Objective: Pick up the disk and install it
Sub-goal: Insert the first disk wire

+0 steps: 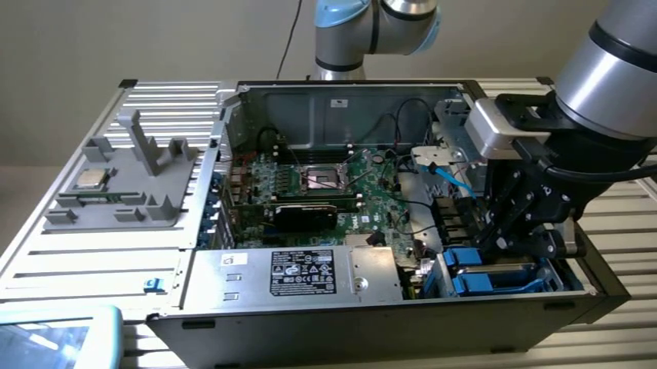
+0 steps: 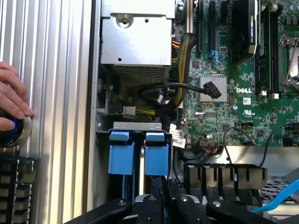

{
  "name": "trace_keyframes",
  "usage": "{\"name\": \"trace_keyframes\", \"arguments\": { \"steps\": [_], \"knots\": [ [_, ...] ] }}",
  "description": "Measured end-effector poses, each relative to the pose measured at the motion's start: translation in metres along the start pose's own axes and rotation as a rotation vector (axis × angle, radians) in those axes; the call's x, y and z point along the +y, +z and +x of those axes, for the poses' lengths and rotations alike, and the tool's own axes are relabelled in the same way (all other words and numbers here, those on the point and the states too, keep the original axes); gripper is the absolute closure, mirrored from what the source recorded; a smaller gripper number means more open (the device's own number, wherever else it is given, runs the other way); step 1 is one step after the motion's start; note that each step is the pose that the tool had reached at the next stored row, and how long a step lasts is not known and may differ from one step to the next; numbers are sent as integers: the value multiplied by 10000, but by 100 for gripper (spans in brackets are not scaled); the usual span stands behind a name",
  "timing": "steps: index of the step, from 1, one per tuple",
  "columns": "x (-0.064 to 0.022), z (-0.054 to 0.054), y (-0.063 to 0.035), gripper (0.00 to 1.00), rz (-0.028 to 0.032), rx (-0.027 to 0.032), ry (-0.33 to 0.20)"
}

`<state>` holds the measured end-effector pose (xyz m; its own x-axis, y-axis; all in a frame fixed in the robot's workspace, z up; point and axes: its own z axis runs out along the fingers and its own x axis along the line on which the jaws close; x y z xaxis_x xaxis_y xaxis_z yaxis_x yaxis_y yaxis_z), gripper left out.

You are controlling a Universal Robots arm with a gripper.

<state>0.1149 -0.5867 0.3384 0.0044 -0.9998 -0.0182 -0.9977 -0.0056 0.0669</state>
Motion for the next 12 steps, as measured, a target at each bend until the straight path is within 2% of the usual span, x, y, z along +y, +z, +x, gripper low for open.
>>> {"name": "trace_keyframes", "arguments": {
  "steps": [12],
  "knots": [
    [-12, 1, 9, 84, 0, -2, -3]
  ]
}}
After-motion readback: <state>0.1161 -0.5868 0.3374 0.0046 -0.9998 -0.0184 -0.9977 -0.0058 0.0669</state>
